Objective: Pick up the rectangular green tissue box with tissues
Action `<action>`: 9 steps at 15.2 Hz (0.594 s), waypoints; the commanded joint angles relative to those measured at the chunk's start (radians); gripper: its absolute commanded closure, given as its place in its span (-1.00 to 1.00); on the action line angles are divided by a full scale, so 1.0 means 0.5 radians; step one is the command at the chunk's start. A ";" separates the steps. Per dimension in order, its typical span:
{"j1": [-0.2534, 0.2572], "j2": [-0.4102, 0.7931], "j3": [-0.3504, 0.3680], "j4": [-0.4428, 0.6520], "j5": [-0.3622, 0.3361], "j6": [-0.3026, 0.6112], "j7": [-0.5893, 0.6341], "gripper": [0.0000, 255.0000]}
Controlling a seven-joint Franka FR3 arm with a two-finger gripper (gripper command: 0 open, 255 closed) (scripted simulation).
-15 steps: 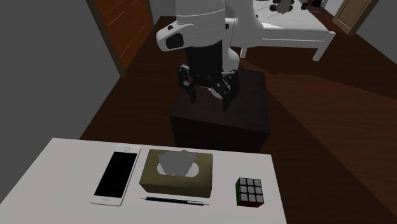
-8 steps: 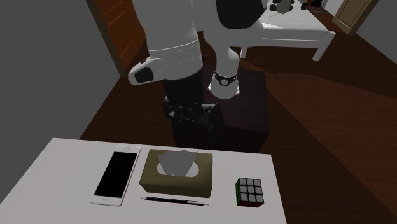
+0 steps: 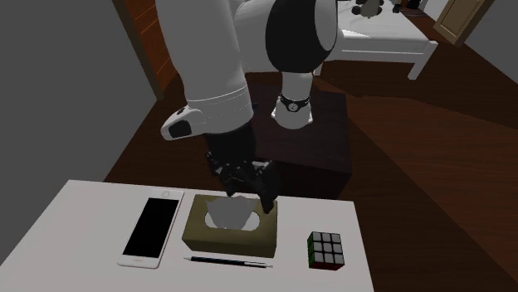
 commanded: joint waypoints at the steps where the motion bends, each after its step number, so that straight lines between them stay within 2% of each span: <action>1: 0.009 0.046 -0.002 -0.021 0.047 0.059 -0.047 -1.00; 3: 0.008 0.046 -0.002 -0.021 0.047 0.059 -0.047 -1.00; 4: 0.009 0.042 -0.001 -0.027 0.047 0.063 -0.046 1.00; 9: 0.009 0.042 -0.001 -0.028 0.048 0.064 -0.047 1.00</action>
